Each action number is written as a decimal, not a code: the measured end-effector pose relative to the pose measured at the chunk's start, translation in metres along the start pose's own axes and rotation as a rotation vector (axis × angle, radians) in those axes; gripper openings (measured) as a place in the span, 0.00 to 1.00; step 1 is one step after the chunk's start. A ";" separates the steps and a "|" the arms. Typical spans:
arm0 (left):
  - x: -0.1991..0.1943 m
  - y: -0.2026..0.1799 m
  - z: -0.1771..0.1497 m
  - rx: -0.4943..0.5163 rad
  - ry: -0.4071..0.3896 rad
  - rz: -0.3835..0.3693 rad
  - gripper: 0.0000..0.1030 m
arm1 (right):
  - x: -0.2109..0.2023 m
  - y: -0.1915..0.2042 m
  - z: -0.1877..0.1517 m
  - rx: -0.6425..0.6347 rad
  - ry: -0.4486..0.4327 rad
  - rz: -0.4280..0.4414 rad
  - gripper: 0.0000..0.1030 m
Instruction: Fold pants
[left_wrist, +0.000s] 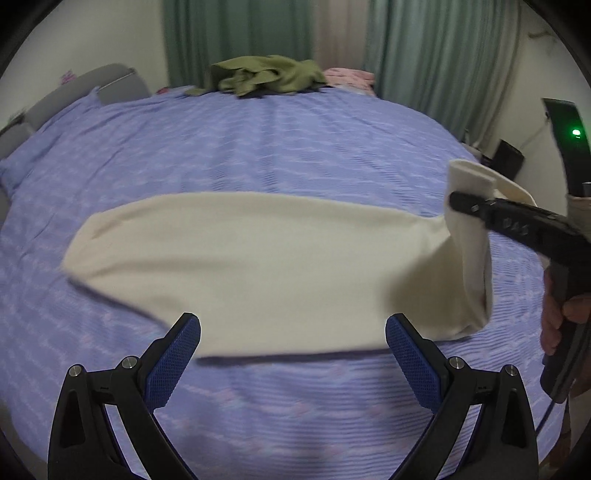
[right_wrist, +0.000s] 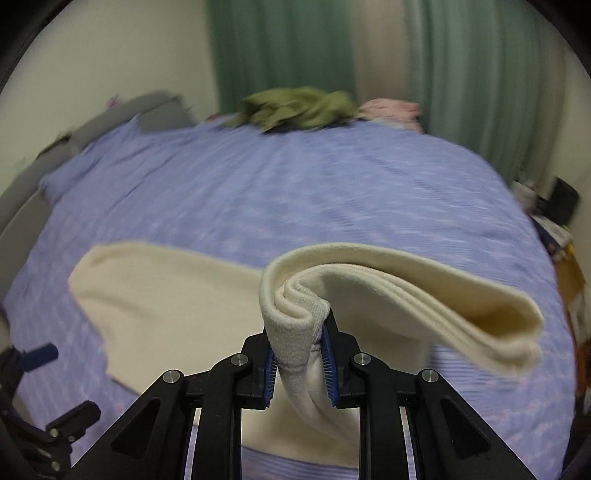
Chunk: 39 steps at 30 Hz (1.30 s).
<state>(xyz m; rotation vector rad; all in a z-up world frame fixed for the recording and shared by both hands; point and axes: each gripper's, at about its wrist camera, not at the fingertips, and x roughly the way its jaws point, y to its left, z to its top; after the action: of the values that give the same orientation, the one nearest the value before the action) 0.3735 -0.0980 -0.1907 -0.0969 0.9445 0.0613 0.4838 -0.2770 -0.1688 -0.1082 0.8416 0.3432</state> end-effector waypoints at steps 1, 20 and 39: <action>0.000 0.010 -0.003 -0.012 0.005 0.008 0.99 | 0.010 0.016 0.001 -0.028 0.018 0.014 0.22; 0.031 0.112 -0.030 -0.100 0.085 0.109 0.99 | 0.112 0.167 -0.044 -0.208 0.335 0.165 0.41; 0.080 0.059 0.009 -0.077 0.050 -0.112 0.99 | 0.030 -0.016 -0.088 0.606 0.123 0.017 0.86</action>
<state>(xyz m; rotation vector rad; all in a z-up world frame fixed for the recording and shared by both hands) 0.4225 -0.0376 -0.2539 -0.2233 0.9848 -0.0081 0.4452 -0.3042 -0.2503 0.4454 1.0366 0.0866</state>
